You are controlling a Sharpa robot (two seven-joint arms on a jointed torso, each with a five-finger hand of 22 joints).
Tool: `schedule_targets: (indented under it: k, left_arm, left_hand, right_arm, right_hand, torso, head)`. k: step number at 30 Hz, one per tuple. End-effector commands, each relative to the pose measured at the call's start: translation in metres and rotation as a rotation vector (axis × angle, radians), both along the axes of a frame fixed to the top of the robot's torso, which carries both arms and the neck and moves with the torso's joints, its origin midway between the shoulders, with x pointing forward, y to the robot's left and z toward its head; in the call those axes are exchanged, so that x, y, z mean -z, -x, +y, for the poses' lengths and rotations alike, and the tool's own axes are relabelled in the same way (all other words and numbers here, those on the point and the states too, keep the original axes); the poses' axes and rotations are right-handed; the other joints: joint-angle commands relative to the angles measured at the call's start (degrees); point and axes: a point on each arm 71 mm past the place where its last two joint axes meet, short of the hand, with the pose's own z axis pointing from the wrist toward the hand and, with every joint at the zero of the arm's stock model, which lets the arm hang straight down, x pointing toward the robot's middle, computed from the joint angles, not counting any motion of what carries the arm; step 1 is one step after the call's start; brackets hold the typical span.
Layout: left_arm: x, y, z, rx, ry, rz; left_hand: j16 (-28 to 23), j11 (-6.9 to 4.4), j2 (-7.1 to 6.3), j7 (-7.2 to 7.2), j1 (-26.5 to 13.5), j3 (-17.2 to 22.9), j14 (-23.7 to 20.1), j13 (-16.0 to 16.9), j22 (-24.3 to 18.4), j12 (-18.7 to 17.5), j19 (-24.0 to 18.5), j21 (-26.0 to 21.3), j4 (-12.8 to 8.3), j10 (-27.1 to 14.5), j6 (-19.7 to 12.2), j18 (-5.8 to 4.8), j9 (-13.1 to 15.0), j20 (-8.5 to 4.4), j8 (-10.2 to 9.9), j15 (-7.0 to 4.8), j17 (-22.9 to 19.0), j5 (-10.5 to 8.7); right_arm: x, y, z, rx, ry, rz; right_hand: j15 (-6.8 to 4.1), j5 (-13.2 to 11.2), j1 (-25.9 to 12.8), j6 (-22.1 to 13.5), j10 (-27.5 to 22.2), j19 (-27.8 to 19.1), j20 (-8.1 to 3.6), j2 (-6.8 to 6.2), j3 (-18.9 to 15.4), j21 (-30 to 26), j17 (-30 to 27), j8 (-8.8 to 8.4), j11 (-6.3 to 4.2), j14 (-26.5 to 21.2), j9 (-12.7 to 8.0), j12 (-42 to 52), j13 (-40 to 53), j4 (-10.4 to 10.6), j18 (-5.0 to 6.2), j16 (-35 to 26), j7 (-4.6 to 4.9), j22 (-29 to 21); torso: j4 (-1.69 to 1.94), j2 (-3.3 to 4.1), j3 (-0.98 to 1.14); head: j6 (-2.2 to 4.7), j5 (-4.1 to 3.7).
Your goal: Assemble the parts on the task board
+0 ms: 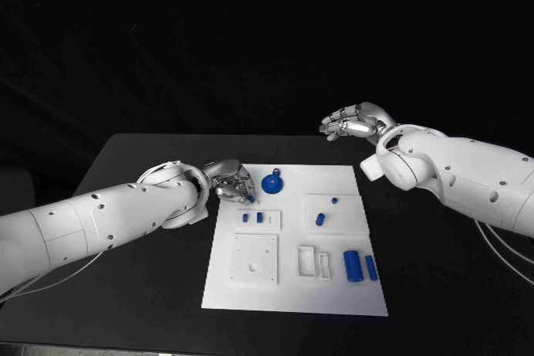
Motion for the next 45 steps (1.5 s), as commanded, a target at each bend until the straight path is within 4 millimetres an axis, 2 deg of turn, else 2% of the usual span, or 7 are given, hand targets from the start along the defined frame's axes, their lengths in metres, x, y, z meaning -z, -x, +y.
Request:
schedule_targets:
  k: [1,10,17,21,28,36,45]
  left_arm:
    - [0.0,0.001,-0.004,0.021,-0.002,0.004]
    - [0.0,0.001,-0.01,0.06,-0.065,-0.052]
    - [0.002,0.002,-0.015,0.072,-0.08,-0.078]
    - [0.001,0.001,-0.018,0.071,-0.082,-0.087]
    - [0.004,0.0,-0.021,0.078,-0.121,-0.082]
    - [0.004,0.0,-0.023,0.084,-0.135,-0.092]
    - [0.005,0.002,-0.02,0.094,-0.162,-0.086]
  left_hand:
    - [-0.1,-0.11,0.14,0.41,-0.3,0.4,0.4,0.1,0.6,-0.3,0.3,0.2,0.0,0.4,0.6,0.96,0.1,-2.3,0.1,-0.07,-0.1,0.37]
    - [-0.2,-0.11,0.11,0.4,-0.3,0.4,0.4,0.1,0.6,-0.3,0.3,0.2,-0.1,0.5,0.6,0.96,0.1,-2.31,0.1,-0.07,-0.1,0.32]
    - [-0.2,-0.11,0.08,0.39,-0.2,0.4,0.4,0.1,0.6,-0.4,0.3,0.2,-0.1,0.5,0.6,0.95,0.2,-2.32,0.1,-0.07,-0.1,0.25]
    - [-0.2,-0.11,0.08,0.4,-0.2,0.4,0.4,0.1,0.7,-0.4,0.3,0.2,-0.1,0.5,0.6,0.94,0.2,-2.33,0.1,-0.07,-0.1,0.11]
    - [-0.2,-0.11,0.08,0.4,-0.2,0.4,0.4,0.1,0.7,-0.5,0.3,0.2,-0.2,0.6,0.6,0.93,0.2,-2.34,0.0,-0.07,-0.1,-0.09]
    - [-0.2,-0.11,0.09,0.41,-0.1,0.5,0.4,0.1,0.7,-0.6,0.3,0.2,-0.2,0.6,0.6,0.92,0.2,-2.35,0.0,-0.06,-0.1,-0.19]
    - [-0.2,-0.13,0.04,0.37,0.1,0.5,0.4,0.2,0.7,-0.7,0.3,0.2,-0.3,0.7,0.7,0.93,0.3,-2.37,-0.1,-0.09,-0.1,-0.17]
  right_arm:
    - [-0.001,0.0,0.002,-0.014,0.001,-0.006]
    - [0.0,0.0,0.001,-0.013,0.001,-0.005]
    - [0.0,0.0,0.002,-0.013,0.001,-0.005]
    - [0.0,0.0,0.002,-0.013,0.001,-0.005]
    - [0.0,-0.001,0.002,-0.012,0.002,-0.005]
    - [0.0,-0.001,0.001,-0.011,0.002,-0.005]
    - [0.0,-0.001,0.001,-0.011,0.002,-0.004]
  right_hand:
    - [0.1,0.4,-0.2,-0.4,-0.3,-0.2,0.21,0.44,-0.1,-0.3,0.1,0.37,-0.11,-0.2,-0.1,0.2,-0.1,0.1,1.11,-0.2,2.1,0.1]
    - [0.11,0.4,-0.2,-0.4,-0.3,-0.2,0.22,0.45,-0.1,-0.3,0.1,0.38,-0.11,-0.2,-0.1,0.2,-0.1,0.1,1.13,-0.2,2.11,0.1]
    - [0.11,0.4,-0.2,-0.4,-0.3,-0.2,0.23,0.45,-0.1,-0.3,0.1,0.38,-0.11,-0.2,-0.1,0.3,-0.1,0.1,1.14,-0.3,2.11,0.1]
    - [0.11,0.4,-0.2,-0.4,-0.3,-0.2,0.24,0.46,-0.1,-0.4,0.1,0.38,-0.11,-0.2,-0.1,0.3,-0.1,0.1,1.14,-0.3,2.11,0.1]
    - [0.11,0.4,-0.2,-0.4,-0.3,-0.2,0.25,0.46,-0.1,-0.4,0.1,0.39,-0.11,-0.2,-0.1,0.3,-0.2,0.1,1.15,-0.3,2.11,0.1]
    - [0.11,0.4,-0.2,-0.4,-0.3,-0.2,0.26,0.46,-0.1,-0.4,0.1,0.4,-0.1,-0.2,-0.1,0.3,-0.2,0.1,1.17,-0.3,2.11,0.1]
    - [0.11,0.4,-0.2,-0.4,-0.3,-0.2,0.27,0.47,-0.1,-0.4,0.2,0.4,-0.1,-0.2,-0.1,0.3,-0.2,0.1,1.18,-0.3,2.11,0.1]
  torso:
    - [-0.02,0.01,0.03]
    - [-0.13,0.0,0.1]
    - [0.06,-0.04,0.15]
    - [-0.06,-0.04,0.12]
    - [-0.21,-0.01,0.2]
    - [-0.06,0.01,0.07]
    - [-0.12,0.03,0.03]
  head:
    - [-0.02,-0.01]
    - [-0.17,0.1]
    - [-0.13,0.07]
    - [-0.14,0.12]
    - [-0.13,0.21]
    - [-0.17,-0.03]
    - [-0.33,-0.04]
